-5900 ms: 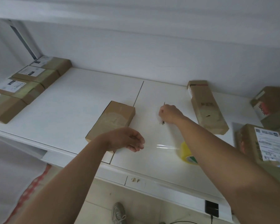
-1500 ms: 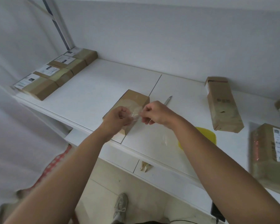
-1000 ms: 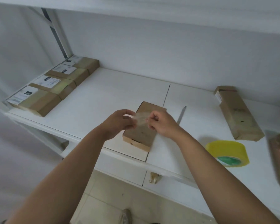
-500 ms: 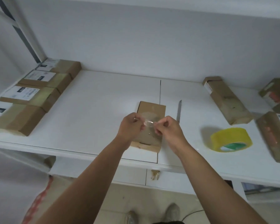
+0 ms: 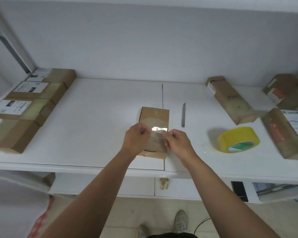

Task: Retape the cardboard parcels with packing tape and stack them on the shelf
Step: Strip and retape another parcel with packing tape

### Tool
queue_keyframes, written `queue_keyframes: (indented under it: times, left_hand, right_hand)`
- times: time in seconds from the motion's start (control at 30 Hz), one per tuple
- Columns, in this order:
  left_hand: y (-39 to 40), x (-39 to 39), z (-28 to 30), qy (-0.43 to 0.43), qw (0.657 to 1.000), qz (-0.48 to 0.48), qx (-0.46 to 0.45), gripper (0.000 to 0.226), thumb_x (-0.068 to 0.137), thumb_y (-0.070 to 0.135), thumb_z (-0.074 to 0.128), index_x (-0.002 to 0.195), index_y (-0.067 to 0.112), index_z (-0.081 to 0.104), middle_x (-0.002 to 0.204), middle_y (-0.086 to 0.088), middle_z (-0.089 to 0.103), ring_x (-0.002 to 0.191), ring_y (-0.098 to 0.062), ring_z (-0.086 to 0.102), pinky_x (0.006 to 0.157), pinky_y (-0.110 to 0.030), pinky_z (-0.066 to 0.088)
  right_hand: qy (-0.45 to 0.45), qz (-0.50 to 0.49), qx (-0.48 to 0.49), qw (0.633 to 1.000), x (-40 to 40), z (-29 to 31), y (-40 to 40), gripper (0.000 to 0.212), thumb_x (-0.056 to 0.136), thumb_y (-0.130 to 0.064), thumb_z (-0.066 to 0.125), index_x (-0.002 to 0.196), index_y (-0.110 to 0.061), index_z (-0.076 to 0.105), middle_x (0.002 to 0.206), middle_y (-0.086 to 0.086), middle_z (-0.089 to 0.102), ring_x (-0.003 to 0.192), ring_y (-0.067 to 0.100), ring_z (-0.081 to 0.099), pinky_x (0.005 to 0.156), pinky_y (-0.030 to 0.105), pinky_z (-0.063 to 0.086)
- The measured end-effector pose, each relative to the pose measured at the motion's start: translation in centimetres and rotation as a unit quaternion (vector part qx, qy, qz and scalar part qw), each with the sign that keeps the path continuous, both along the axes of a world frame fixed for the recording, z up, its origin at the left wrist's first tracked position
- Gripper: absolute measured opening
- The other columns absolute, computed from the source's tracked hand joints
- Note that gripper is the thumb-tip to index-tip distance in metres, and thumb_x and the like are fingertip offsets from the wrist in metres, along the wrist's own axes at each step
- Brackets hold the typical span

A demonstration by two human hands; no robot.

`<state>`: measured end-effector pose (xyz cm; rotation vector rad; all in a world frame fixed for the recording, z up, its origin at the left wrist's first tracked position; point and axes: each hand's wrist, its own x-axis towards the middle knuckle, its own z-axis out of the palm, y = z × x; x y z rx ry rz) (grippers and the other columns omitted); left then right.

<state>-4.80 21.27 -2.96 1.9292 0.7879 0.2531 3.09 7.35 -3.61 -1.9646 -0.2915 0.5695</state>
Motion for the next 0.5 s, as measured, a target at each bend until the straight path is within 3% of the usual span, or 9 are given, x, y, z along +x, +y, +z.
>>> queue_keyframes:
  times: [0.1, 0.17, 0.23, 0.33, 0.5]
  left_hand:
    - [-0.1, 0.0, -0.6, 0.022, 0.999, -0.009, 0.047, 0.010, 0.096, 0.019, 0.057, 0.093, 0.017, 0.066, 0.085, 0.008, 0.065, 0.082, -0.010, 0.059, 0.064, -0.008, 0.040]
    - [-0.3, -0.1, -1.0, 0.036, 0.997, -0.008, 0.066, 0.008, 0.097, 0.021, 0.057, 0.092, 0.020, 0.063, 0.084, 0.009, 0.063, 0.078, -0.008, 0.057, 0.058, -0.006, 0.038]
    - [-0.5, -0.3, -1.3, 0.049, 0.995, -0.011, 0.091, 0.008, 0.099, 0.023, 0.056, 0.104, 0.019, 0.062, 0.092, 0.002, 0.067, 0.082, -0.014, 0.060, 0.066, -0.014, 0.043]
    - [-0.4, -0.5, -1.7, 0.052, 0.991, -0.022, 0.119, 0.030, 0.099, 0.022, 0.055, 0.129, 0.016, 0.053, 0.096, -0.009, 0.069, 0.088, -0.024, 0.064, 0.080, -0.031, 0.051]
    - [-0.6, -0.6, -2.3, 0.027, 0.986, -0.043, 0.157, 0.030, 0.100, 0.020, 0.054, 0.129, 0.013, 0.051, 0.079, 0.002, 0.059, 0.081, -0.021, 0.059, 0.076, -0.031, 0.047]
  right_hand:
    - [-0.087, 0.042, -0.089, 0.991, -0.1, -0.4, 0.2, 0.025, 0.098, -0.026, 0.051, 0.078, -0.011, 0.054, 0.075, 0.001, 0.058, 0.072, 0.018, 0.052, 0.063, 0.030, 0.039]
    - [-0.134, 0.067, -0.143, 0.978, -0.3, -0.7, 0.5, 0.023, 0.100, -0.026, 0.048, 0.082, -0.012, 0.053, 0.079, 0.002, 0.058, 0.076, 0.022, 0.054, 0.066, 0.033, 0.040]
    - [-0.161, 0.082, -0.179, 0.967, -0.5, -1.0, 0.8, 0.021, 0.101, -0.026, 0.045, 0.086, -0.013, 0.051, 0.081, 0.002, 0.059, 0.079, 0.024, 0.056, 0.068, 0.035, 0.043]
    - [-0.212, 0.093, -0.207, 0.951, -1.0, -1.4, 0.9, 0.020, 0.101, -0.026, 0.042, 0.089, -0.013, 0.050, 0.081, 0.002, 0.059, 0.077, 0.026, 0.055, 0.064, 0.035, 0.044]
    - [-0.304, 0.090, -0.224, 0.922, -1.6, -2.0, 0.7, 0.021, 0.100, -0.027, 0.040, 0.082, -0.015, 0.043, 0.070, -0.002, 0.044, 0.068, 0.023, 0.046, 0.051, 0.032, 0.027]
